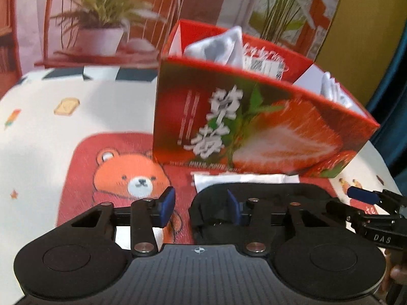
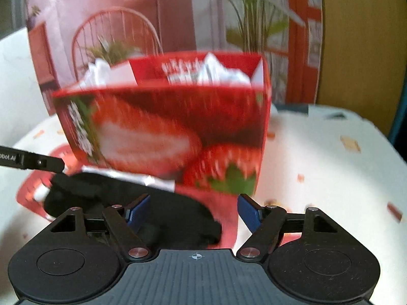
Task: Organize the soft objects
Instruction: 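Move both grippers down to the black eye mask on the table, then close the left gripper on the black eye mask while the right gripper also closes on it, then lift the black eye mask with both grippers and carry it over the box, then open both grippers to drop the eye mask into the box, then move both grippers down to the clear bag of green cable, then close the left gripper on the cable bag while the right gripper also closes on it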
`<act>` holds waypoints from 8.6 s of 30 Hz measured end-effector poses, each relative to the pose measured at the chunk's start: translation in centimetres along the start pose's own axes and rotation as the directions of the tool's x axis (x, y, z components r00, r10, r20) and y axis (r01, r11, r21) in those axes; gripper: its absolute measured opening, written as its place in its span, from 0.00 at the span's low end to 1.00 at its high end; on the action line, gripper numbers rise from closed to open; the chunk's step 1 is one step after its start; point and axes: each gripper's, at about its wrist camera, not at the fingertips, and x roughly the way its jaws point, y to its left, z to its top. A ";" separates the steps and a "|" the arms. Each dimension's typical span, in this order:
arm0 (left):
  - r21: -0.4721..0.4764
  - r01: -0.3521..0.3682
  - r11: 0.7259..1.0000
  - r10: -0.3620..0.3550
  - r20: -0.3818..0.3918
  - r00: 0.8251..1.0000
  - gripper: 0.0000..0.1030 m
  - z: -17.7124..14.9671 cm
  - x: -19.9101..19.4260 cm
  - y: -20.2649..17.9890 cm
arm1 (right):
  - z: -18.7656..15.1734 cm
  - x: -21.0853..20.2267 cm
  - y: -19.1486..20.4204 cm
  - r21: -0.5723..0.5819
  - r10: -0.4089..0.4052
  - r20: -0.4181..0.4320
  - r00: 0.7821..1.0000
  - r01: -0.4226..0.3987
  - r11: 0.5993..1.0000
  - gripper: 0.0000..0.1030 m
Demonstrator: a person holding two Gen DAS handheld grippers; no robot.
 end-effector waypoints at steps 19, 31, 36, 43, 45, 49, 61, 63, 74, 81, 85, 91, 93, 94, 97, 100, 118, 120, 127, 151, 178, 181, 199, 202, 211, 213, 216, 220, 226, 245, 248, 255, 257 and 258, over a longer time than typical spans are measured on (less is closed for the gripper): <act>0.054 -0.036 0.998 0.033 0.039 0.999 0.16 -3.9 -2.3 -1.5 | -2.0 0.7 -0.2 -0.013 0.006 -0.029 1.000 -0.006 1.000 0.69; 0.008 -0.090 0.996 0.090 0.032 0.995 0.15 -6.5 -3.7 -0.1 | -2.3 0.1 0.6 -0.058 0.103 -0.023 0.994 -0.105 0.993 0.67; 0.017 -0.103 0.995 0.102 0.032 0.994 0.15 -6.5 -3.6 -0.2 | -2.2 0.1 0.3 -0.034 0.139 -0.029 0.990 -0.140 0.990 0.67; 0.005 -0.097 0.995 0.097 0.042 0.994 0.16 -6.8 -3.5 -0.1 | -1.5 0.6 0.7 -0.038 0.207 -0.067 0.976 -0.210 0.977 0.68; 0.005 -0.098 0.995 0.097 0.043 0.994 0.16 -6.8 -3.5 -0.1 | -1.3 0.8 1.3 -0.056 0.222 -0.079 0.972 -0.226 0.972 0.66; -0.002 -0.092 0.996 0.092 0.044 0.995 0.16 -6.8 -3.5 -0.1 | -0.9 1.2 1.8 -0.072 0.234 -0.095 0.968 -0.241 0.968 0.65; -0.005 -0.089 0.996 0.090 0.046 0.995 0.16 -6.8 -3.5 0.1 | 0.6 0.2 -0.3 0.077 0.284 -0.066 0.957 -0.279 0.957 0.32; -0.004 -0.090 0.996 0.090 0.046 0.995 0.16 -6.8 -3.5 0.1 | 0.7 -0.2 -0.4 0.081 0.280 -0.059 0.958 -0.275 0.958 0.30; 0.005 -0.099 0.995 0.099 0.052 0.994 0.16 -6.9 -3.6 -0.1 | 2.0 -1.8 -0.6 0.082 0.289 -0.004 0.957 -0.287 0.954 0.15; -0.018 -0.086 0.996 0.087 0.055 0.995 0.11 -6.7 -4.3 0.0 | 1.7 -2.0 -0.3 0.036 0.266 -0.027 0.963 -0.265 0.963 0.10; -0.029 -0.063 0.998 0.066 0.104 0.992 0.09 -5.9 -6.2 0.0 | 2.3 -3.0 0.6 -0.041 0.265 -0.016 0.964 -0.265 0.963 0.08; 0.002 -0.044 0.999 0.042 0.218 0.975 0.08 -3.3 -10.2 -0.8 | 4.8 -5.1 1.8 -0.130 0.297 0.047 0.954 -0.289 0.949 0.08; 0.018 -0.048 0.999 0.042 0.262 0.964 0.08 -1.8 -11.5 -1.1 | 6.0 -6.0 2.0 -0.153 0.311 0.079 0.947 -0.297 0.943 0.08; 0.028 -0.049 0.998 0.039 0.285 0.958 0.08 -1.0 -12.2 -1.3 | 6.7 -6.4 2.2 -0.165 0.321 0.094 0.942 -0.303 0.939 0.08; 0.071 -0.062 0.996 0.034 0.346 0.938 0.08 1.7 -13.5 -2.2 | 8.7 -7.3 2.4 -0.197 0.336 0.136 0.932 -0.306 0.931 0.08; 0.099 -0.075 0.992 0.031 0.385 0.922 0.08 4.6 -13.8 -3.1 | 11.1 -7.6 2.4 -0.215 0.333 0.173 0.927 -0.295 0.931 0.08; 0.162 -0.145 0.976 0.090 0.307 0.948 0.08 18.2 -0.1 -7.1 | 20.5 1.7 -0.3 -0.230 0.089 0.223 0.971 -0.036 0.973 0.08; 0.168 -0.144 0.975 0.097 0.256 0.962 0.08 18.1 1.7 -6.8 | 20.3 3.4 -0.6 -0.228 0.069 0.187 0.980 -0.025 0.973 0.08; 0.243 -0.144 0.959 0.122 0.103 0.987 0.08 16.8 5.8 -6.4 | 18.8 7.4 -1.2 -0.185 0.069 0.029 0.997 -0.062 0.981 0.08; 0.319 -0.117 0.941 0.106 0.054 0.993 0.52 16.3 4.1 -7.5 | 17.7 7.1 -1.7 -0.119 -0.004 -0.004 1.000 0.004 0.993 0.30; 0.201 -0.099 0.974 0.059 0.198 0.978 1.00 8.6 -8.7 -3.7 | 11.3 -4.9 -1.2 0.034 -0.013 0.239 0.971 0.005 0.999 1.00; 0.162 -0.082 0.983 0.054 0.174 0.983 1.00 6.7 -8.5 -2.9 | 9.5 -6.0 -0.7 0.027 -0.020 0.260 0.965 0.014 1.000 1.00; -0.030 -0.168 0.985 0.170 0.090 0.981 0.99 -2.1 -6.9 0.7 | -0.6 -1.6 5.2 -0.228 0.042 -0.020 0.999 -0.046 0.972 0.99; -0.039 -0.180 0.983 0.183 0.073 0.980 0.99 -2.7 -6.7 1.2 | -1.3 -1.0 6.1 -0.268 0.042 -0.049 0.998 -0.054 0.962 0.99; -0.048 -0.190 0.981 0.193 0.069 0.979 0.98 -3.1 -6.2 1.2 | -1.3 0.9 6.7 -0.307 0.005 -0.113 0.994 -0.039 0.951 0.99; -0.057 -0.183 0.982 0.186 0.070 0.980 0.97 -3.1 -6.2 1.2 | -0.9 1.4 7.3 -0.328 -0.005 -0.113 0.994 -0.033 0.944 0.99; -0.075 -0.166 0.983 0.171 0.074 0.982 0.95 -3.1 -6.3 1.6 | -0.4 2.2 7.9 -0.342 0.000 -0.109 0.994 -0.037 0.939 0.99; -0.070 -0.146 0.987 0.152 0.096 0.984 0.94 -3.1 -6.6 1.5 | 0.1 2.4 8.1 -0.322 0.035 -0.105 0.994 -0.068 0.944 0.88; -0.027 -0.099 0.995 0.102 0.114 0.988 0.87 -3.0 -6.6 0.6 | 1.2 0.8 6.6 -0.220 0.108 -0.049 0.993 -0.116 0.969 0.74; 0.210 0.014 0.978 -0.043 0.135 0.990 0.62 1.3 -1.7 -2.5 | 4.9 -0.6 4.6 -0.135 0.185 0.072 0.980 -0.174 0.975 0.54; 0.176 0.030 0.984 -0.054 0.129 0.990 0.62 1.8 -1.1 -2.0 | 4.6 -0.3 5.2 -0.213 0.179 0.075 0.981 -0.160 0.964 0.56; 0.177 0.056 0.983 -0.077 0.110 0.991 0.63 2.4 -0.3 -1.6 | 4.7 1.1 5.7 -0.277 0.163 0.061 0.985 -0.140 0.951 0.47; 0.183 0.070 0.981 -0.091 0.106 0.990 0.63 2.7 -0.1 -1.4 | 4.7 1.5 5.5 -0.281 0.148 0.056 0.987 -0.126 0.951 0.35; 0.188 0.077 0.979 -0.098 0.106 0.990 0.63 2.8 0.0 -1.3 | 4.7 1.6 5.4 -0.283 0.143 0.053 0.988 -0.122 0.951 0.32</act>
